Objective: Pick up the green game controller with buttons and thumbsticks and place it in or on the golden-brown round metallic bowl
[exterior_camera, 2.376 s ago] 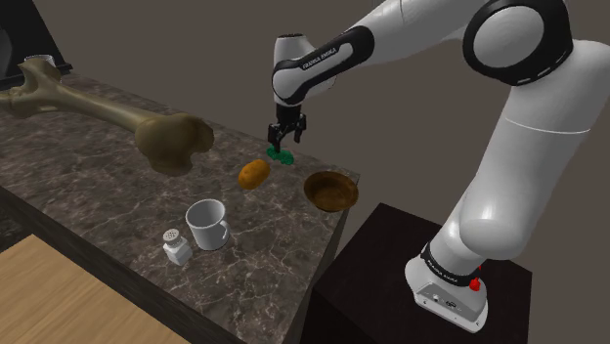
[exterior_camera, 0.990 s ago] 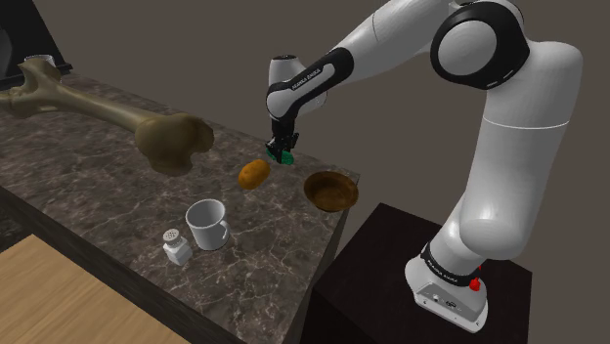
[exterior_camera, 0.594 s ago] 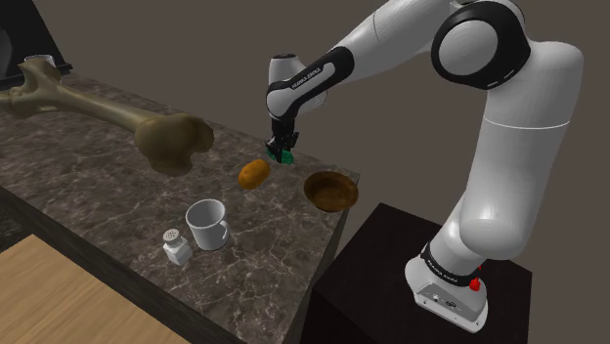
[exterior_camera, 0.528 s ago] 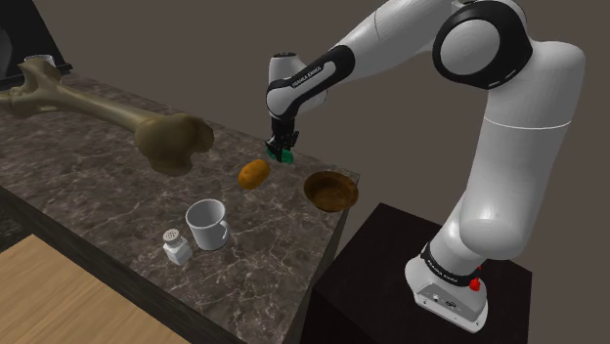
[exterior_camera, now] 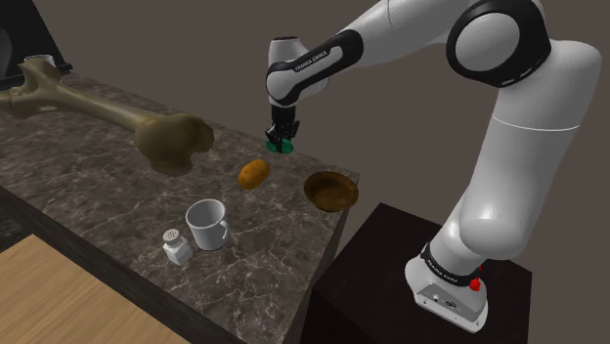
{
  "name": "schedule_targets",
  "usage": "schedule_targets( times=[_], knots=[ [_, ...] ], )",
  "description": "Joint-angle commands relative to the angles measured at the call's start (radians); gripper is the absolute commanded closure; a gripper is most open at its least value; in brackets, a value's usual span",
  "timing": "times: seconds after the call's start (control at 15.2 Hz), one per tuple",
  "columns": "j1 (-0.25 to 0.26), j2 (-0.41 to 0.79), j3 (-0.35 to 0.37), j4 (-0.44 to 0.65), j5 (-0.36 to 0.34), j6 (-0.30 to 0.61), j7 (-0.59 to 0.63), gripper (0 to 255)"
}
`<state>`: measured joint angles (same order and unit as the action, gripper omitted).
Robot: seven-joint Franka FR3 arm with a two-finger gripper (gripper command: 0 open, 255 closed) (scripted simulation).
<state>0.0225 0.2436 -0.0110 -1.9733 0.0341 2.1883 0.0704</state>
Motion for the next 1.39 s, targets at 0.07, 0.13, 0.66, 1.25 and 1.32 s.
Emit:
schedule_targets(
  times=[0.07, 0.13, 0.66, 1.25, 1.32],
  knots=[
    [0.000, -0.020, 0.000, 0.015, -0.001, -0.036, 0.002, 255],
    [0.000, -0.027, 0.000, 0.021, -0.001, -0.048, 0.002, 255],
    [0.000, -0.070, -0.001, 0.075, -0.004, -0.145, 0.005, 255],
    [0.013, -0.345, 0.010, -0.248, -0.005, -0.097, 0.028, 255],
    [0.015, -0.383, 0.012, -0.291, -0.004, -0.092, 0.032, 255]
  ],
)
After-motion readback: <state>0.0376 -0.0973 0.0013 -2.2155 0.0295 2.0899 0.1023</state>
